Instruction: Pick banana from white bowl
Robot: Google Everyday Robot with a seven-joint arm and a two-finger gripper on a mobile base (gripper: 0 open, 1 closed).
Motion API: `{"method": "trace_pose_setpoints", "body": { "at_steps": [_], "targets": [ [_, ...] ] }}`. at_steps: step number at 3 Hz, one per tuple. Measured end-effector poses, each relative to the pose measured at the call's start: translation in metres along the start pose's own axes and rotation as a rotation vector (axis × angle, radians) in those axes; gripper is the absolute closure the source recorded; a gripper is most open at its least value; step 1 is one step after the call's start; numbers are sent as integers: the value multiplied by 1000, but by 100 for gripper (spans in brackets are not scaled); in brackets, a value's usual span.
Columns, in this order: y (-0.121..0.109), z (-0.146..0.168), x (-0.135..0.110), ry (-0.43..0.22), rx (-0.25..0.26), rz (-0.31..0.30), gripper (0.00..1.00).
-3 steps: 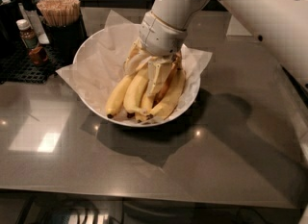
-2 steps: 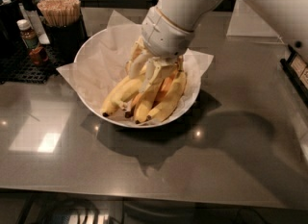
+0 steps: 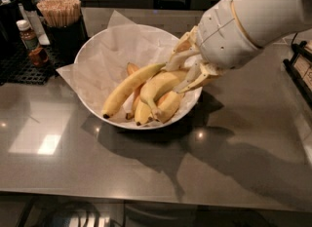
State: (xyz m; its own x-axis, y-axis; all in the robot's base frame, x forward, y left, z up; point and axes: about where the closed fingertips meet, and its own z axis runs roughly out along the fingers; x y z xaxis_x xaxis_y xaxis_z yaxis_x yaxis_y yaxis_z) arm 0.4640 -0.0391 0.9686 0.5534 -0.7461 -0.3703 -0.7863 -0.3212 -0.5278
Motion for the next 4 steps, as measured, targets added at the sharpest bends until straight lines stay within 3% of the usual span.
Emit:
{"method": "trace_pose_setpoints", "body": {
  "at_steps": [1,2,3,4],
  "targets": [
    [7,-25,4,-24,136,34,100],
    [7,-61,-13,-92,267,-10,100],
    [-3,-101,-60,-182,363,-152,100],
    [-6,-107,-72,-195,389,-221,100]
  ]
}}
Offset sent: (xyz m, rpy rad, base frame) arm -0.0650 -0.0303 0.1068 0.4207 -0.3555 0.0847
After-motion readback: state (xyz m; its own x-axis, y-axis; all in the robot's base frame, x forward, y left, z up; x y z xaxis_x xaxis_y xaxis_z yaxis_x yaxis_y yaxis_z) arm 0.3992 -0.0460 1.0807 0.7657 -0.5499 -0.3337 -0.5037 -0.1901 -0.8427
